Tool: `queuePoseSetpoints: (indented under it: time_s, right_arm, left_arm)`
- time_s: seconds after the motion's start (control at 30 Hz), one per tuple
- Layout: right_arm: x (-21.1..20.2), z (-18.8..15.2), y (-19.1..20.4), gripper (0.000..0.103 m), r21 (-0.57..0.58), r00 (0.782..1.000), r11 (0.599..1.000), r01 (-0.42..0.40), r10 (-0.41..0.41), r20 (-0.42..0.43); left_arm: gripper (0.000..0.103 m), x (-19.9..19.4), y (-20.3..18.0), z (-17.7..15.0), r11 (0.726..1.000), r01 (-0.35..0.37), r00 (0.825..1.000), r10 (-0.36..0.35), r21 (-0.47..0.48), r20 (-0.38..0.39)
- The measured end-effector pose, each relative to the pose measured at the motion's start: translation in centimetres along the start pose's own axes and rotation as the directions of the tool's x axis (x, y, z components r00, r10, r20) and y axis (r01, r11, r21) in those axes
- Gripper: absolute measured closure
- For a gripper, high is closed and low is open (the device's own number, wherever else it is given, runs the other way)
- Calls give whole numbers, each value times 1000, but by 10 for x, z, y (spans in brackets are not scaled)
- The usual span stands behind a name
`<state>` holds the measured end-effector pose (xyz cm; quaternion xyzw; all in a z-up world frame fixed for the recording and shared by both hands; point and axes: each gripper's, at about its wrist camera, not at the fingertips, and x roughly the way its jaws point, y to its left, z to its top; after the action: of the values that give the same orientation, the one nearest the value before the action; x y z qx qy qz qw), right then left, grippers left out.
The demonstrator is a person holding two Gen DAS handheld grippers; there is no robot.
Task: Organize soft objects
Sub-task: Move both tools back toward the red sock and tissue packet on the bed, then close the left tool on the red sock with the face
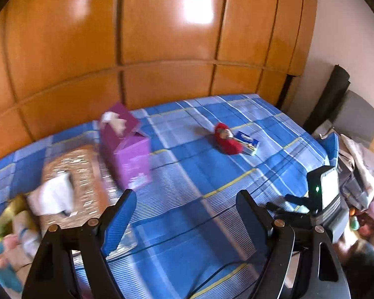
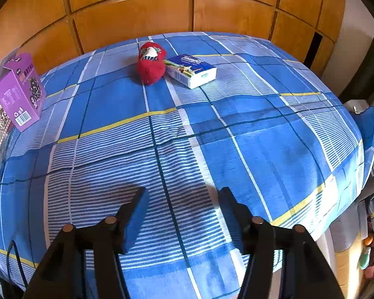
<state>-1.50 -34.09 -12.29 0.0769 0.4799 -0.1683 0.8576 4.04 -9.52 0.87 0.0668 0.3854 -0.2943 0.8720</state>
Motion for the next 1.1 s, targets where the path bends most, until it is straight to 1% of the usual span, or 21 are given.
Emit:
queuePoseSetpoints:
  time_s: [0.17, 0.27, 0.33, 0.43, 0.63, 0.73, 0.93, 1.1]
  right_arm:
    - [3, -1, 2, 32, 8, 1000, 1000, -12, 11, 15]
    - [2, -3, 3, 28, 7, 1000, 1000, -15, 15, 21]
    - [2, -3, 4, 27, 6, 1000, 1000, -17, 16, 23]
    - [3, -3, 5, 25, 7, 999, 1000, -23, 22, 26]
    - [4, -5, 7, 18, -6, 999, 1000, -31, 31, 42]
    - [4, -5, 7, 17, -6, 998, 999, -35, 35, 47]
    - [4, -7, 6, 16, -8, 997, 999, -45, 45, 60]
    - [4, -7, 6, 14, -10, 997, 999, -52, 53, 64]
  left_arm:
    - [22, 42, -29, 16, 998, 45, 998, -43, 36, -54]
    - [26, 70, -42, 27, 997, 64, 994, -60, 48, -92]
    - [26, 91, -48, 36, 996, 81, 990, -76, 36, -121]
    - [26, 120, -52, 46, 996, 86, 983, -83, 13, -162]
    - [27, 179, -59, 71, 994, 103, 971, -109, -40, -213]
    - [27, 209, -64, 84, 991, 112, 964, -127, -76, -234]
    - [27, 261, -73, 105, 990, 93, 959, -119, -110, -258]
    - [29, 295, -73, 116, 989, 79, 954, -111, -126, -278]
